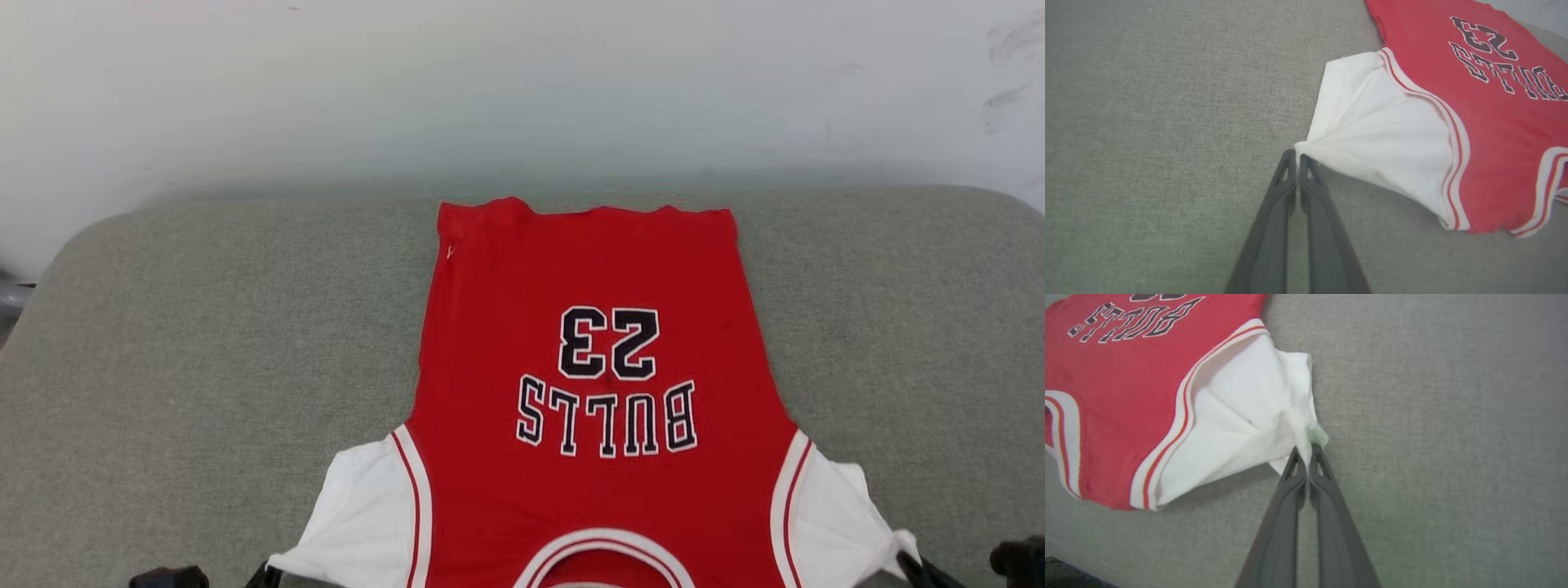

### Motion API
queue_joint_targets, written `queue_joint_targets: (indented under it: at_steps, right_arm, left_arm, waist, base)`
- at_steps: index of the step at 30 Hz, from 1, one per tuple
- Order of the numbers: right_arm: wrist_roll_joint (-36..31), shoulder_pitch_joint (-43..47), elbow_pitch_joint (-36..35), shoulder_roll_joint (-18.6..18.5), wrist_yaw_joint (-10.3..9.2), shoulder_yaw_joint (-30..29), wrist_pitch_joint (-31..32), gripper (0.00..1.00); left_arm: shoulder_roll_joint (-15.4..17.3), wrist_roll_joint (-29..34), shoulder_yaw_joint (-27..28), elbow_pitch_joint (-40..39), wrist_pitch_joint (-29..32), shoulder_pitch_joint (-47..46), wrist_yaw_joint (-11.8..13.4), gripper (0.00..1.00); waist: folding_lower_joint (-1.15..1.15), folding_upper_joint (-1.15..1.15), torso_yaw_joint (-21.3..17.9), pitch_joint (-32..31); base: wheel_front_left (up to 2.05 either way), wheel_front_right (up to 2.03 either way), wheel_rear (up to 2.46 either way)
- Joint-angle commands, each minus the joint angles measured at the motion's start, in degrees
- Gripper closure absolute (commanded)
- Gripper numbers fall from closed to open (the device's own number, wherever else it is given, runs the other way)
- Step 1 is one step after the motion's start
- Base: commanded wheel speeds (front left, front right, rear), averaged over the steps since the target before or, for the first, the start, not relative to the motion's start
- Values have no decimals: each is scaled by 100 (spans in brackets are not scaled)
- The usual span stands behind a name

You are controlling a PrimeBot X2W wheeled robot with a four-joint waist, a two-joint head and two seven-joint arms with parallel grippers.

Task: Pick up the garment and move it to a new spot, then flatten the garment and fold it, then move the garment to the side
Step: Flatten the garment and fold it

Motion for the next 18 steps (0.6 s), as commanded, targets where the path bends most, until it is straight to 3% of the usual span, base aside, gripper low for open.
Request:
queue_joint_targets:
  at_steps: [1,8,9,10,18]
  right_arm:
    - [-59,167,-50,18,-11,-58,47,100]
    - [-319,873,-555,251,-11,-781,433,100]
    - [-470,928,-793,392,-11,-1076,535,87]
    - [-669,895,-1026,518,-11,-1375,569,0]
    - [-1129,350,-1863,682,-9,-2378,453,0]
  left_arm:
    - [-2,28,56,-13,-28,75,42,100]
    - [-144,168,87,-66,-27,261,14,100]
    - [-196,227,102,-95,-27,183,-2,100]
    - [-221,300,176,-169,-27,129,25,100]
    - [-396,640,378,-652,-26,69,177,100]
  waist:
    - [1,0,14,-10]
    - [1,0,71,-29]
    - [1,0,91,-32]
    - [1,0,104,-18]
    - [1,0,230,134]
  base:
    - [0,0,0]
    - [0,0,0]
    - [0,0,0]
    - [0,0,0]
    - [0,0,0]
